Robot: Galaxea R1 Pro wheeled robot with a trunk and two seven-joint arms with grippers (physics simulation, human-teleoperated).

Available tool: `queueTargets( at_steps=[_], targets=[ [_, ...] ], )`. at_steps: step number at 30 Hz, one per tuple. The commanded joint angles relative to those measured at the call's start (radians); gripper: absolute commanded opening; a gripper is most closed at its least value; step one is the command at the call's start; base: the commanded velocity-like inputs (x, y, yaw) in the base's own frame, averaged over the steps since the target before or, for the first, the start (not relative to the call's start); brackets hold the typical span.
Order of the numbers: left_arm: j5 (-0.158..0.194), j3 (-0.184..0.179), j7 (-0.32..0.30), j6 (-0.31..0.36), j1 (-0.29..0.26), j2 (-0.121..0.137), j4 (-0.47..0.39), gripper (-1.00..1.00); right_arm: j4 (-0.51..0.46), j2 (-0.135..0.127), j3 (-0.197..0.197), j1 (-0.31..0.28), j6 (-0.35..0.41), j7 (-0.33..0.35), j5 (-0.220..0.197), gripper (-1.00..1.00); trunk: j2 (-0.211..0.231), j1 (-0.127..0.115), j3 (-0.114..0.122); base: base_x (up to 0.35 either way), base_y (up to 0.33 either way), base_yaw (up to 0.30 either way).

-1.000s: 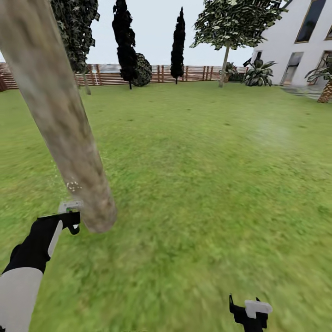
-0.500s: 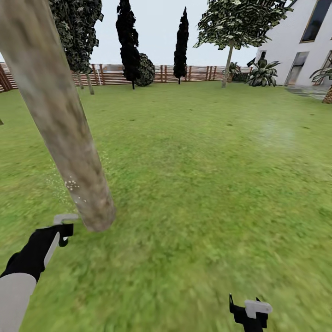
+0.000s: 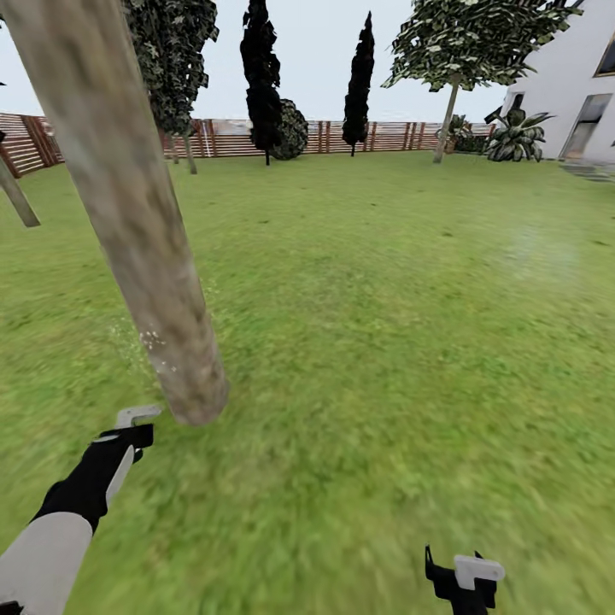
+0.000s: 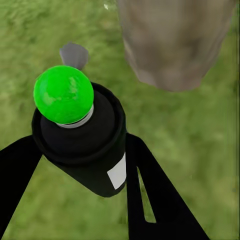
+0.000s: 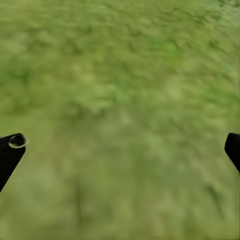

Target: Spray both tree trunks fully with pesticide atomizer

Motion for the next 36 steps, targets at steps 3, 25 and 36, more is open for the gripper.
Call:
queueTargets(
  at_steps=[3, 25, 36],
  targets=[
    [0.0, -0.004, 0.002, -0.001, 0.0, -0.011, -0.01, -1.0, 0.0, 0.0, 0.0, 0.0, 0.0, 0.0, 0.0, 1.0, 0.0, 0.0, 0.0, 0.232, -0.171, 0.0],
    [0.005, -0.005, 0.101, 0.007, 0.0, -0.012, -0.004, -1.0, 0.0, 0.001, 0.0, 0.0, 0.0, 0.0, 0.0, 1.0, 0.0, 0.0, 0.0, 0.034, -0.265, 0.048],
    [0.011, -0.003, 0.106, -0.003, 0.0, -0.014, 0.033, -1.0, 0.0, 0.001, 0.001, 0.0, 0.0, 0.0, 0.0, 1.0, 0.0, 0.0, 0.0, 0.217, -0.205, 0.146]
  ],
)
